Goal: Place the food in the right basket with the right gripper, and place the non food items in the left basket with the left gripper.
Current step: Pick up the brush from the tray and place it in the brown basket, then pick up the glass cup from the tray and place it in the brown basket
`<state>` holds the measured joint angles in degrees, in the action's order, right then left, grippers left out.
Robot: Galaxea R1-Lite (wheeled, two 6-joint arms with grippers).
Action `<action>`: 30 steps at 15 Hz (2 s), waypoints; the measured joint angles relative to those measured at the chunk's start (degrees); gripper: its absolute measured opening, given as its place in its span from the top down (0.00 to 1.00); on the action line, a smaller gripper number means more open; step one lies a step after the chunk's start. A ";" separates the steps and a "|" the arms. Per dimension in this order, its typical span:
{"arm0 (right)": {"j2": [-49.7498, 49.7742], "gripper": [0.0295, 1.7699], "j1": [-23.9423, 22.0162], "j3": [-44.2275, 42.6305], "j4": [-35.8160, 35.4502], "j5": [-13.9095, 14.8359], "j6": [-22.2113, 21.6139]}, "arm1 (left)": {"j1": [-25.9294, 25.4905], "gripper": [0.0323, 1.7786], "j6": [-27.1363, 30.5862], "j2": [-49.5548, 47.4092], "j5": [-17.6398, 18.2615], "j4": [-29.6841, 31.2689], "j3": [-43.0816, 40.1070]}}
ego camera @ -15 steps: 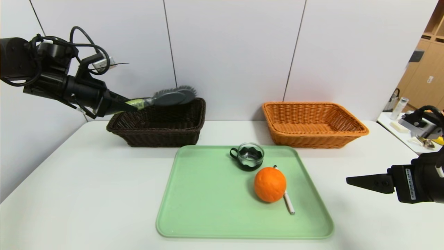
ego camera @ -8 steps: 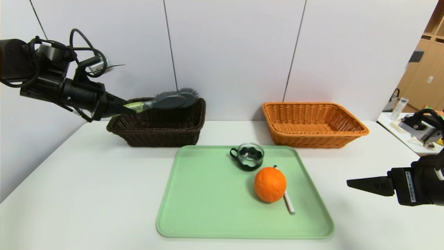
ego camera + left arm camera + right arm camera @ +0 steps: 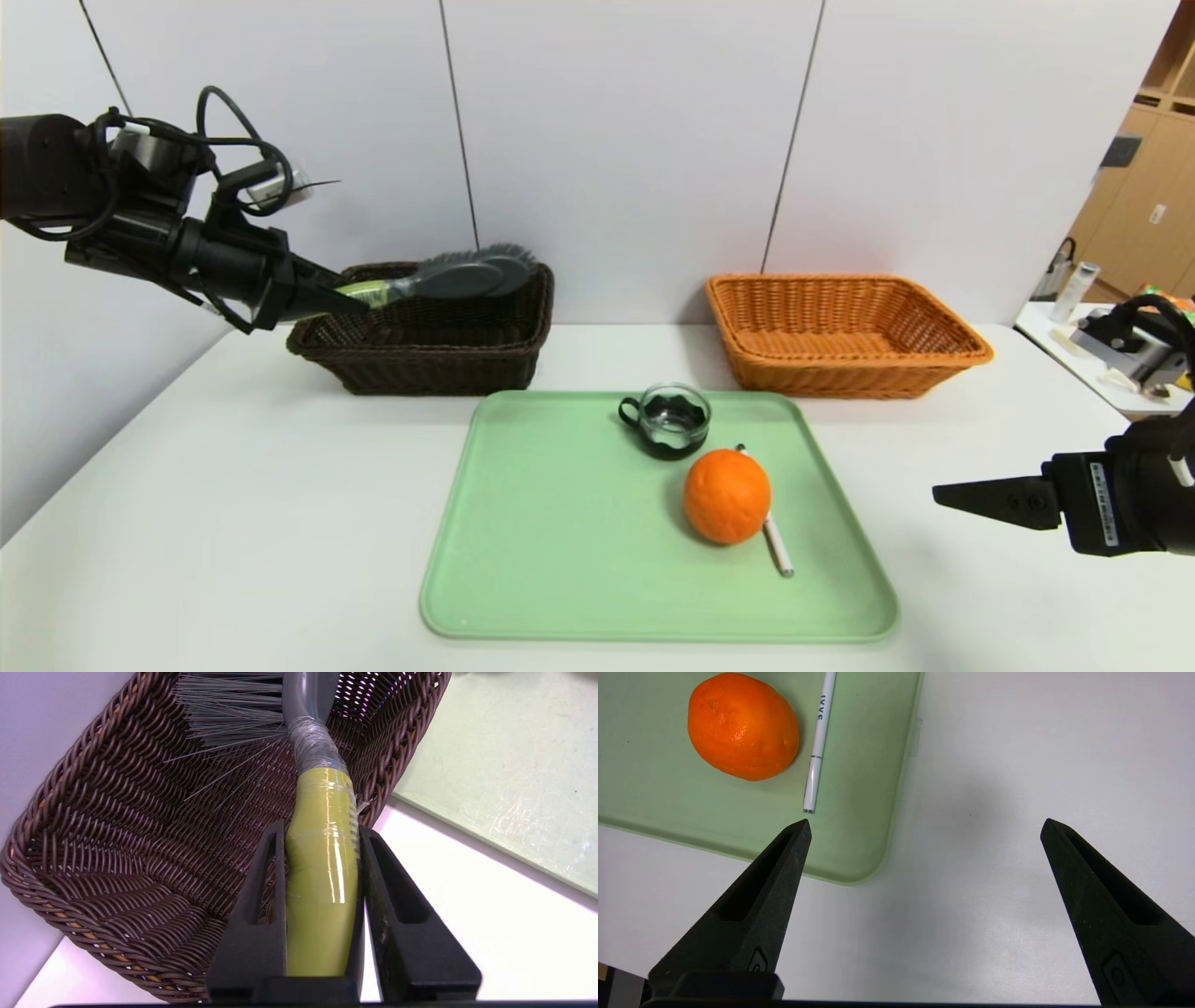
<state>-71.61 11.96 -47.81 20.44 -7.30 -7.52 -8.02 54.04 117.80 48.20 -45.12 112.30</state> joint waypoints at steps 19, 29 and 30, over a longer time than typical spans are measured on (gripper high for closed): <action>1.95 0.04 0.63 -0.09 -0.33 -0.13 0.04 | 7.28 0.10 -29.66 -17.69 -6.36 -3.74 -1.05; 2.47 0.04 0.80 -0.04 -0.41 -0.27 -0.28 | 25.33 0.06 -37.56 -24.14 -16.07 -10.19 -14.07; 2.65 0.04 0.80 -0.04 -0.41 -0.29 -0.30 | 27.33 0.06 -38.53 -24.20 -17.51 -10.09 -15.71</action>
<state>-68.96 12.76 -47.85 20.03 -7.59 -7.83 19.31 15.51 93.60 30.70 -55.21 96.59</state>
